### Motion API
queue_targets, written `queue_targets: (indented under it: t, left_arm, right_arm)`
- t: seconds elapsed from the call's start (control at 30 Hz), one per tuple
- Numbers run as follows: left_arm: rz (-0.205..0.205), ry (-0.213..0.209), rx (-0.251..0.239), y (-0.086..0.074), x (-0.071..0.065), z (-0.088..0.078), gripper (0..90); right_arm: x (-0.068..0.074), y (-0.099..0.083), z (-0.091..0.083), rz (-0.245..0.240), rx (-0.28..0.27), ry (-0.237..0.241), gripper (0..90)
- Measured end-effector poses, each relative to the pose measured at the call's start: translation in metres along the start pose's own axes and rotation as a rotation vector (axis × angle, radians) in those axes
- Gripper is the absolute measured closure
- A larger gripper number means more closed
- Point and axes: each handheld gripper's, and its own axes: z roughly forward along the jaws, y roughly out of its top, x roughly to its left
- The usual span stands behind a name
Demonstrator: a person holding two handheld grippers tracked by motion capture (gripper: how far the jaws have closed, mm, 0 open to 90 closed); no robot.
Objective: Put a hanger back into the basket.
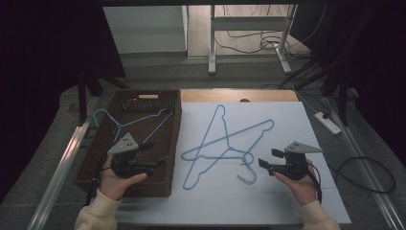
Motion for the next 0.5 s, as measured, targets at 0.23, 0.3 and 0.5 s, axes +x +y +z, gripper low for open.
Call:
queue_targets:
  t: [0.23,0.3,0.5]
  left_arm:
    - [0.048,0.001,0.018,0.004,-0.014,0.009,22.4]
    - [0.056,-0.002,0.017,0.006,-0.018,0.012,22.5]
    - [0.092,0.018,0.019,0.010,-0.028,0.017,22.6]
  right_arm:
    - [0.002,0.000,0.000,-0.008,0.005,-0.009,25.9]
    - [0.003,0.000,0.000,-0.012,0.009,-0.010,26.0]
    - [0.005,0.000,0.000,-0.020,0.022,-0.019,26.6]
